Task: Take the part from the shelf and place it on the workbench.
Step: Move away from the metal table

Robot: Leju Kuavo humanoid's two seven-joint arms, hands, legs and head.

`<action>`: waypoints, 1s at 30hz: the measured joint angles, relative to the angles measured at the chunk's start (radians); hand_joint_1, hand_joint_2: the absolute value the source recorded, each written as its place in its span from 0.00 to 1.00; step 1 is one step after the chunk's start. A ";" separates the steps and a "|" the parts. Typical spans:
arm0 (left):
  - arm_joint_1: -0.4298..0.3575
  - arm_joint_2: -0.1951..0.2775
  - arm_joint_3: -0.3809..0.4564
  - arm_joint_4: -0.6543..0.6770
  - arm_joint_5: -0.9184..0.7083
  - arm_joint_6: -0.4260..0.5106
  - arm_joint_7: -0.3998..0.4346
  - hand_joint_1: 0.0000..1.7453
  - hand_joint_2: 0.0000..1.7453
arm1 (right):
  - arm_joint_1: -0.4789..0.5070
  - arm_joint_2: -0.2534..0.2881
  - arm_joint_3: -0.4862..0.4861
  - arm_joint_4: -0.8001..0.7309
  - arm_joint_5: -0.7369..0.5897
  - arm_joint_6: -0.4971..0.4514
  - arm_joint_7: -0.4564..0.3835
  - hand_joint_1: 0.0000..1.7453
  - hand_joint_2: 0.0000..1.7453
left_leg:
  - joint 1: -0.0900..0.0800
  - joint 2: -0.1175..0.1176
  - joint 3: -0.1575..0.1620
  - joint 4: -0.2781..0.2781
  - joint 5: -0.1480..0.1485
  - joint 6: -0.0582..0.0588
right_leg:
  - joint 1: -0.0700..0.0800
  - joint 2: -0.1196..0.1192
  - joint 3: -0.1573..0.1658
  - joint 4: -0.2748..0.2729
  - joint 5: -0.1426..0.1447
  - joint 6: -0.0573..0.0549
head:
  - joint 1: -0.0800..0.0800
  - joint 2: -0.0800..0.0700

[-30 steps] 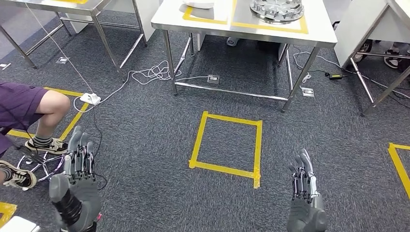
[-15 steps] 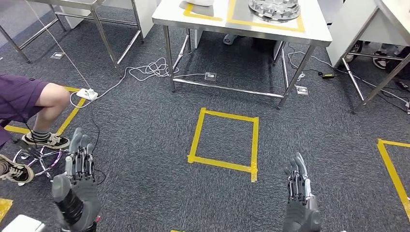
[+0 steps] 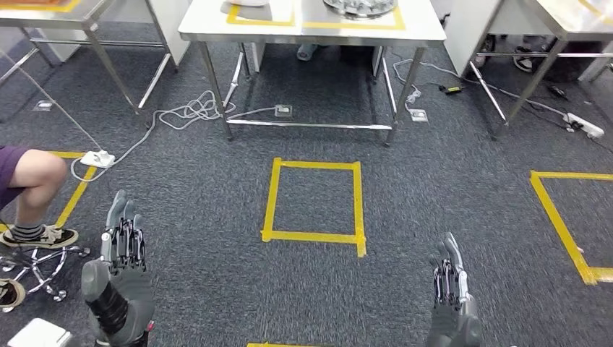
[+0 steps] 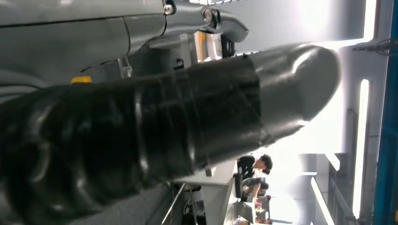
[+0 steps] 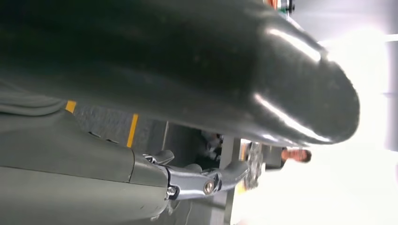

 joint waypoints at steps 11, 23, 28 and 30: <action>0.002 0.000 0.000 0.008 0.001 -0.008 -0.004 0.00 0.00 | 0.014 0.001 0.000 0.005 0.003 0.000 -0.001 0.00 0.00 | 0.012 -0.068 0.063 -0.145 0.093 0.017 | -0.005 0.113 -0.055 0.051 -0.008 0.040 | -0.018 0.000; -0.004 -0.004 0.000 0.011 0.024 -0.035 -0.026 0.00 0.00 | 0.021 0.003 0.000 0.005 0.007 0.000 -0.001 0.00 0.00 | 0.003 0.067 0.068 -0.148 0.085 0.026 | -0.002 -0.048 -0.052 0.064 -0.025 0.042 | 0.027 0.000; -0.018 -0.005 -0.001 0.012 0.034 -0.059 -0.035 0.00 0.00 | 0.027 0.005 -0.001 0.000 0.019 0.000 0.006 0.00 0.00 | 0.006 0.062 0.062 -0.124 0.059 0.000 | -0.004 -0.013 -0.026 0.032 -0.013 0.017 | 0.021 0.000; -0.019 -0.005 -0.002 0.012 0.036 -0.065 -0.036 0.00 0.00 | 0.027 0.006 -0.001 -0.001 0.022 0.000 0.009 0.00 0.00 | 0.008 0.013 0.015 -0.019 0.005 -0.005 | -0.008 0.006 -0.019 0.026 -0.007 0.009 | 0.007 0.000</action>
